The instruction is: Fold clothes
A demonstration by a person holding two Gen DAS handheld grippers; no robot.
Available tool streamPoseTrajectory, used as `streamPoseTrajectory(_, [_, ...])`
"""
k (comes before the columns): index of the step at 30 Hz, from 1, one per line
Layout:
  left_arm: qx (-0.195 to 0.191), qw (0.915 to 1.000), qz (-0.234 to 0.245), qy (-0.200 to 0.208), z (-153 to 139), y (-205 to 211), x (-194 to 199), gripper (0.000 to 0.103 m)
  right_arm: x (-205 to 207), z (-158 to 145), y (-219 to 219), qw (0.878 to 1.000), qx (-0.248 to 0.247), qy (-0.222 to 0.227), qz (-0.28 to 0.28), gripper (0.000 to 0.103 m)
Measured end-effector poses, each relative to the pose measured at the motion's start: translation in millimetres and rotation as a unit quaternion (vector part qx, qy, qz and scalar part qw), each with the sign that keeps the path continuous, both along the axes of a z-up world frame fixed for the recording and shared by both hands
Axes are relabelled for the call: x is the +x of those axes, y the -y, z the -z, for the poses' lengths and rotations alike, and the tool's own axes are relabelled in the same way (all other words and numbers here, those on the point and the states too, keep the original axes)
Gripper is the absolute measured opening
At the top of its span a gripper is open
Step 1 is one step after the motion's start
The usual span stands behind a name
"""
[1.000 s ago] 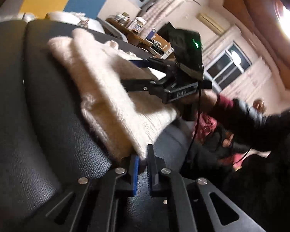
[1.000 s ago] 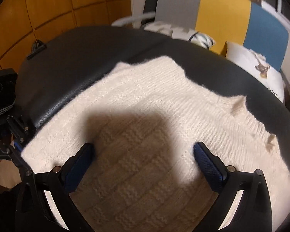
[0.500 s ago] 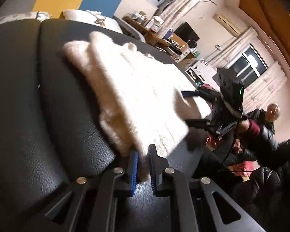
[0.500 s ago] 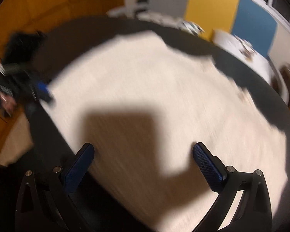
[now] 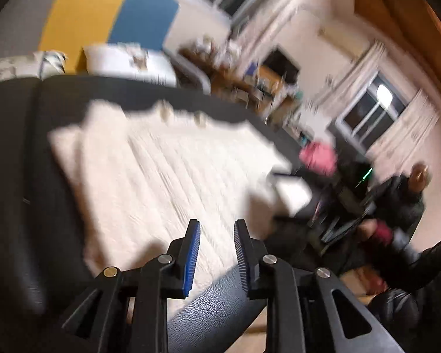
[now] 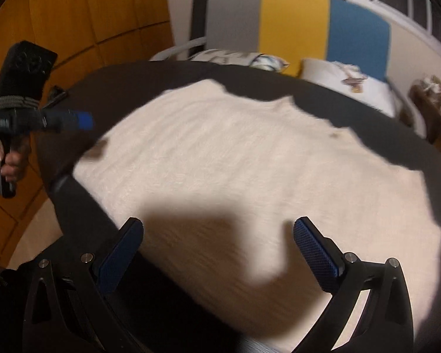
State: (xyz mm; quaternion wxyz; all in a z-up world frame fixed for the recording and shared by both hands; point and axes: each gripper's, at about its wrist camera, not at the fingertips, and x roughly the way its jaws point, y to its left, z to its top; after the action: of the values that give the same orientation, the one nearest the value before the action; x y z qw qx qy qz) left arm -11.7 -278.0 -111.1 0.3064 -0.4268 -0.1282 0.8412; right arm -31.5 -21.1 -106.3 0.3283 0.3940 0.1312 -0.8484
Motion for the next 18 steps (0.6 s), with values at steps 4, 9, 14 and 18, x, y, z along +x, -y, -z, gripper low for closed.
streamPoseTrajectory(4, [-0.048, 0.9989, 0.003, -0.001, 23, -13, 13, 0.02, -11, 18, -45, 0.996, -0.001, 0.041, 0.075, 0.103])
streamPoseTrajectory(9, [-0.015, 0.9996, -0.025, 0.001, 15, -11, 15, 0.019, 4, 41, -67, 0.995, -0.045, 0.0, 0.09, 0.103])
streamPoseTrajectory(14, [0.005, 0.9993, -0.029, -0.021, 3, -26, 15, 0.022, 4, 27, -62, 0.995, -0.045, 0.014, 0.09, 0.103])
streamPoseTrajectory(18, [-0.063, 0.998, -0.008, 0.0, 26, -46, 18, 0.02, 5, 4, -70, 0.994, -0.048, 0.001, 0.095, 0.103])
